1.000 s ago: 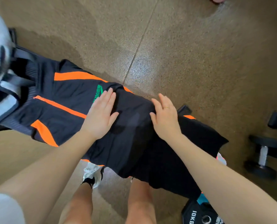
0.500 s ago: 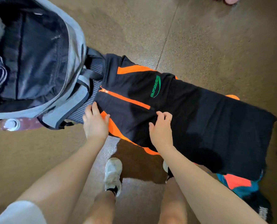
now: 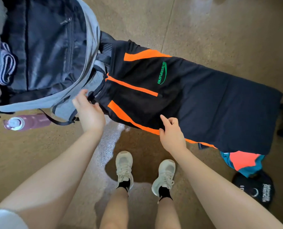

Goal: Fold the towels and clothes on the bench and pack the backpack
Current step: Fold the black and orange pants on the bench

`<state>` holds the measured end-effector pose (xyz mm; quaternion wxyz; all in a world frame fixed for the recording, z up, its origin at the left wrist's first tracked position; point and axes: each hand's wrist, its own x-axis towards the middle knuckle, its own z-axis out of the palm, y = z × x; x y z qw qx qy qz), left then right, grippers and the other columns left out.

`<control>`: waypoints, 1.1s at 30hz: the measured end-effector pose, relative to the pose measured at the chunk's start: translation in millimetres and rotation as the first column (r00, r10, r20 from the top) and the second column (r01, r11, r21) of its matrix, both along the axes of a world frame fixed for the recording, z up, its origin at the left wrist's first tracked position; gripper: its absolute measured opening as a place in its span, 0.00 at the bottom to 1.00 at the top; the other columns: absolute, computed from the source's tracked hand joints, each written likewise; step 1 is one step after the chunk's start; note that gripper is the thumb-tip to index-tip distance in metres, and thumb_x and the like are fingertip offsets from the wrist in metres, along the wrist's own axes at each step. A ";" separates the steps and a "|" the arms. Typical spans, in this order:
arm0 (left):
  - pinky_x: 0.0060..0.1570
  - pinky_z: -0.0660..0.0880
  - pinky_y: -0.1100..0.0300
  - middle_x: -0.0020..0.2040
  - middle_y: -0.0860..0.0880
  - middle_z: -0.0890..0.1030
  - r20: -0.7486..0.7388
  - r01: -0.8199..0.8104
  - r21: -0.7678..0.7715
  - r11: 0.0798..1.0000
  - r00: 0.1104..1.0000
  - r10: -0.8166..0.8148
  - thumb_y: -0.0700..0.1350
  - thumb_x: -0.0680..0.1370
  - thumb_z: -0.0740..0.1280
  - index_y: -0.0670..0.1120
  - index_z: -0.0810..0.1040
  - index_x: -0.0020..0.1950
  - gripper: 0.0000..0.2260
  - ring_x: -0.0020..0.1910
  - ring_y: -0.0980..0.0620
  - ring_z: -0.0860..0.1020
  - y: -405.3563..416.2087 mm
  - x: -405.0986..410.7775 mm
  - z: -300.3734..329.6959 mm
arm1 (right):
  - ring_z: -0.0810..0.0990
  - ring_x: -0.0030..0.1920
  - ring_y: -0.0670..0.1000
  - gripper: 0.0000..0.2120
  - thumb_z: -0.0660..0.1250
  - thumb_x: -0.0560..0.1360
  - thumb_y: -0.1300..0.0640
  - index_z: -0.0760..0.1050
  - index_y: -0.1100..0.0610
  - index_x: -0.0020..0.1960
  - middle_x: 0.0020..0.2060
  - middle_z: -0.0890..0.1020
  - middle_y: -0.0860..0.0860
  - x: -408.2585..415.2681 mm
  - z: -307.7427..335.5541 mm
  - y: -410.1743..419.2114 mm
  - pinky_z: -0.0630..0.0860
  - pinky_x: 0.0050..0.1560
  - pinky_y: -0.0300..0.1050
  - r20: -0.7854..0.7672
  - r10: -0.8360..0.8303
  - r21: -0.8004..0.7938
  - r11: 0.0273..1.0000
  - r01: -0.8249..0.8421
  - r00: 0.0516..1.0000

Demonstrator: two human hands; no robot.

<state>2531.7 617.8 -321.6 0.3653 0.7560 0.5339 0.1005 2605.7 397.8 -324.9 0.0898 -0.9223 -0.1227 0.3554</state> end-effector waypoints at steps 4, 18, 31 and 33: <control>0.46 0.65 0.64 0.53 0.46 0.67 -0.033 -0.257 -0.407 0.877 0.963 0.267 0.38 0.78 0.61 0.44 0.65 0.61 0.13 0.43 0.53 0.70 -40.4 -10.9 -22.4 | 0.59 0.73 0.53 0.26 0.55 0.81 0.54 0.51 0.49 0.76 0.76 0.52 0.50 -8.3 -0.5 -6.4 0.66 0.68 0.47 0.084 0.204 -0.063 0.978 -0.199 0.975; 0.47 0.66 0.65 0.47 0.49 0.78 0.037 -0.015 -0.827 0.562 0.996 0.080 0.41 0.76 0.66 0.45 0.71 0.57 0.11 0.49 0.55 0.74 -69.1 -50.7 -61.6 | 0.61 0.71 0.59 0.30 0.62 0.75 0.62 0.58 0.54 0.75 0.75 0.57 0.55 -20.0 -31.4 -12.7 0.69 0.62 0.58 0.234 0.326 0.015 0.941 -0.339 0.916; 0.41 0.77 0.61 0.41 0.47 0.80 0.054 -0.056 -0.885 0.462 0.974 0.222 0.44 0.80 0.59 0.46 0.72 0.45 0.06 0.39 0.51 0.81 -121.1 -48.2 10.5 | 0.75 0.45 0.47 0.11 0.68 0.73 0.59 0.74 0.58 0.55 0.46 0.77 0.50 -45.0 5.7 -19.9 0.72 0.47 0.42 -0.015 0.025 0.520 0.854 -0.013 1.000; 0.42 0.78 0.59 0.39 0.47 0.79 0.044 -0.079 -0.868 0.490 0.971 0.234 0.43 0.79 0.61 0.44 0.72 0.42 0.07 0.39 0.51 0.80 -123.1 -41.4 26.7 | 0.75 0.46 0.46 0.17 0.71 0.70 0.53 0.73 0.56 0.56 0.46 0.77 0.48 -60.1 10.3 -19.4 0.73 0.47 0.41 -0.093 0.046 0.497 0.868 0.006 0.995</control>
